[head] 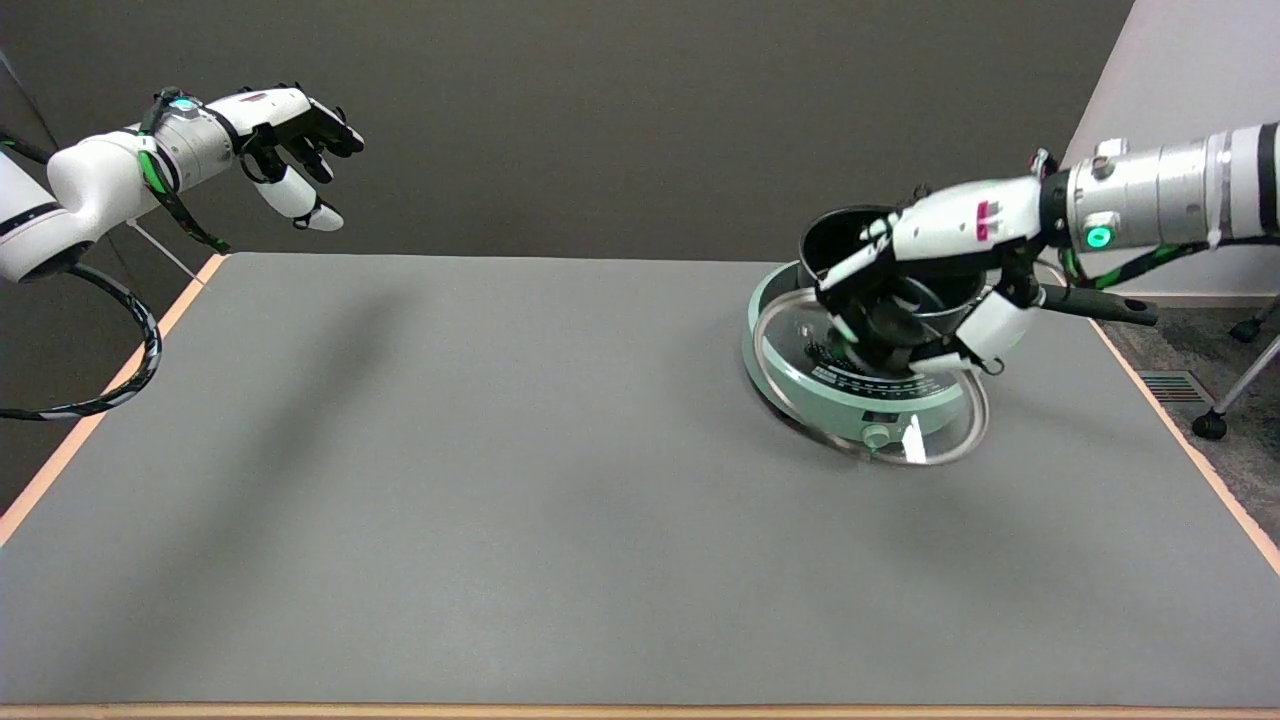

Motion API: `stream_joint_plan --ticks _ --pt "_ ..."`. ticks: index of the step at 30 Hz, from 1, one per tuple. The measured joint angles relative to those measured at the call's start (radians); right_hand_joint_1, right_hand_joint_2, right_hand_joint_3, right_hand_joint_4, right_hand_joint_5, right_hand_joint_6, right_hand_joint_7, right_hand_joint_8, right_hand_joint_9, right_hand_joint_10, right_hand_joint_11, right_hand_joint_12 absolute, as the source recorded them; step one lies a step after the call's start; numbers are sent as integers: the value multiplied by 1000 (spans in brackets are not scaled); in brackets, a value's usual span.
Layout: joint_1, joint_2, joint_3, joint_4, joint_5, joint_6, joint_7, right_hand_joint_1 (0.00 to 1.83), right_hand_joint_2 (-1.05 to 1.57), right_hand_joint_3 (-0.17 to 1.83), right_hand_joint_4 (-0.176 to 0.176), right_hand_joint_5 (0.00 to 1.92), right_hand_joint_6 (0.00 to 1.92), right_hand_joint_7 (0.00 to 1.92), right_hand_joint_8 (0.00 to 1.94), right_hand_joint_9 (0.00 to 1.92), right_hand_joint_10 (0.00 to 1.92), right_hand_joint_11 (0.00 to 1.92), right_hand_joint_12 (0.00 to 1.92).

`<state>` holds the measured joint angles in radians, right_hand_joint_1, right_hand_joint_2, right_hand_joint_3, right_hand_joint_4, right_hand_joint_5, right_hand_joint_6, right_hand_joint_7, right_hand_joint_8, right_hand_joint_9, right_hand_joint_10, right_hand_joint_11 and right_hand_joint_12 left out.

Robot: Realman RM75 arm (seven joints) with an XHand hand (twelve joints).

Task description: Pick up the pot lid.

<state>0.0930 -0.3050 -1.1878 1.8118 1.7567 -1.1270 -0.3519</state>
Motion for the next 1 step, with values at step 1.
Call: stream_joint_plan --ticks 1 --pt "-11 -1 1 5 -2 -3 11 1453 1078 516 110 326 1556 599 1683 499 1919 23 1890"
